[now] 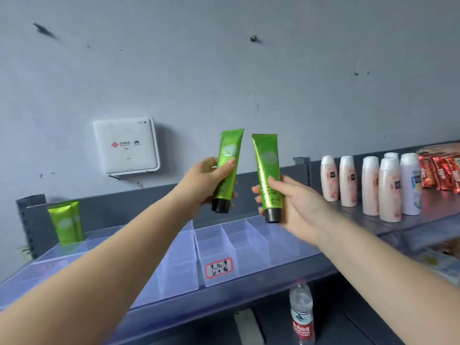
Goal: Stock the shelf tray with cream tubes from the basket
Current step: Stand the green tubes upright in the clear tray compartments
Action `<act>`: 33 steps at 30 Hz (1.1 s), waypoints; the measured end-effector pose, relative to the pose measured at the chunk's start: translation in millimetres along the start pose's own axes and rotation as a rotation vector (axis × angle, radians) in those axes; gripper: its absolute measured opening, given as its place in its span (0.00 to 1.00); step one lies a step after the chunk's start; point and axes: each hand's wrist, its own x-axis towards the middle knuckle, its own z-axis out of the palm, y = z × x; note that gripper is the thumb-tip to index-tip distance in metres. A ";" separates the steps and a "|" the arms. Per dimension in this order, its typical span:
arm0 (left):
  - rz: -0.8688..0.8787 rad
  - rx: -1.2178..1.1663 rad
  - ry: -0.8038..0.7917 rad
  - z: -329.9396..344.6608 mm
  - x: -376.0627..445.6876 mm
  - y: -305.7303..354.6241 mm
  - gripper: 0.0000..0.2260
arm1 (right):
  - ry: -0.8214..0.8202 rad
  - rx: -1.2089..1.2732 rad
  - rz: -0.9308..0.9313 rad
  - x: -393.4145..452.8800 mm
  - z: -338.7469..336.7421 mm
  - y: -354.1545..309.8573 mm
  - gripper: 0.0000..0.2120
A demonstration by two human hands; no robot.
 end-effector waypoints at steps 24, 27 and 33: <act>-0.127 0.161 0.132 -291.9 39.1 -31.7 0.06 | -0.230 -0.356 0.093 166.8 191.7 97.5 0.07; -0.142 0.243 0.143 -312.7 50.7 -37.4 0.07 | -0.260 -0.413 0.090 179.9 204.6 108.8 0.06; -0.155 0.312 0.109 -342.0 74.3 -50.4 0.07 | -0.253 -0.495 0.111 206.3 225.4 137.4 0.08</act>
